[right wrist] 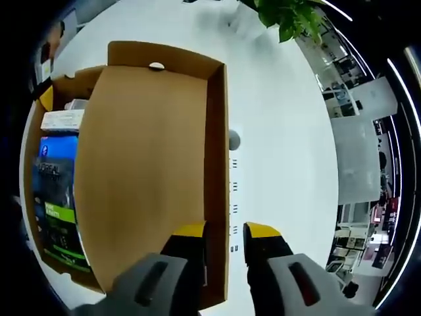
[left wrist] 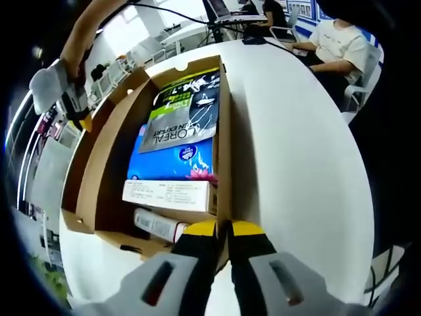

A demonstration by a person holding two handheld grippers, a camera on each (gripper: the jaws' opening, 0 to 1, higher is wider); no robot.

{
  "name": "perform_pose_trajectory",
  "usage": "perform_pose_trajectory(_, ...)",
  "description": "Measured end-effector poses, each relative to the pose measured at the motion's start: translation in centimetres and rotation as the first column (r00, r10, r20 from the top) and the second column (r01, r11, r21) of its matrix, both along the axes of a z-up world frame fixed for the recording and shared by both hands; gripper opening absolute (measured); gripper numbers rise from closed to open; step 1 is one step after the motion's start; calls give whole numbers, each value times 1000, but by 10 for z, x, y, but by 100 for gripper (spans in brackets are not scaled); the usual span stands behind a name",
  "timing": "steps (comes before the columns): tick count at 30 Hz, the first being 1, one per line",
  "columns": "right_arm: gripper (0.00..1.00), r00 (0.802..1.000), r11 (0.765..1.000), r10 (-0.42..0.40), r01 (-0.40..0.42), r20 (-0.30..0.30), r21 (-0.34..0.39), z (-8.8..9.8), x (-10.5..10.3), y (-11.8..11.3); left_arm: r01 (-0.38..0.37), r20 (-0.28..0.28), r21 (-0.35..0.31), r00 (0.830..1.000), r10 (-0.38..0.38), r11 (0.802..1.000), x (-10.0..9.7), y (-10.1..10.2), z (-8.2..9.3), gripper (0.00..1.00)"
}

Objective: Operate the shoe box by opening the lid, removing the specified soft item, and placing it in the target area until the item is outside and the box remains undamaged.

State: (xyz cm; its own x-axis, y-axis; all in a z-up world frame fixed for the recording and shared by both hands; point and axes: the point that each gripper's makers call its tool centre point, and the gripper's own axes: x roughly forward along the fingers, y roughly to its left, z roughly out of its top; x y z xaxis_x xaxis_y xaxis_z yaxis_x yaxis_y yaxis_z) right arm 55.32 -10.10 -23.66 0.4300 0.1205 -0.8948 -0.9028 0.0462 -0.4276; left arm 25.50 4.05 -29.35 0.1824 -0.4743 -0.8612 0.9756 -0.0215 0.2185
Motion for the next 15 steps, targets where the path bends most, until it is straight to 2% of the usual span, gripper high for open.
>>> perform_pose_trajectory(6,20,1000,1000,3,-3,10,18,3,-2,2,4,-1,-1,1000,-4,1000,-1,0,0,5)
perform_pose_trajectory(10,20,1000,999,12,-12,10,29,3,-8,4,4,-4,1,1000,-4,1000,5,1,-1,5)
perform_pose_trajectory(15,20,999,998,31,-33,29,57,9,-17,10,-8,-14,7,1000,8,1000,2,1,-1,5)
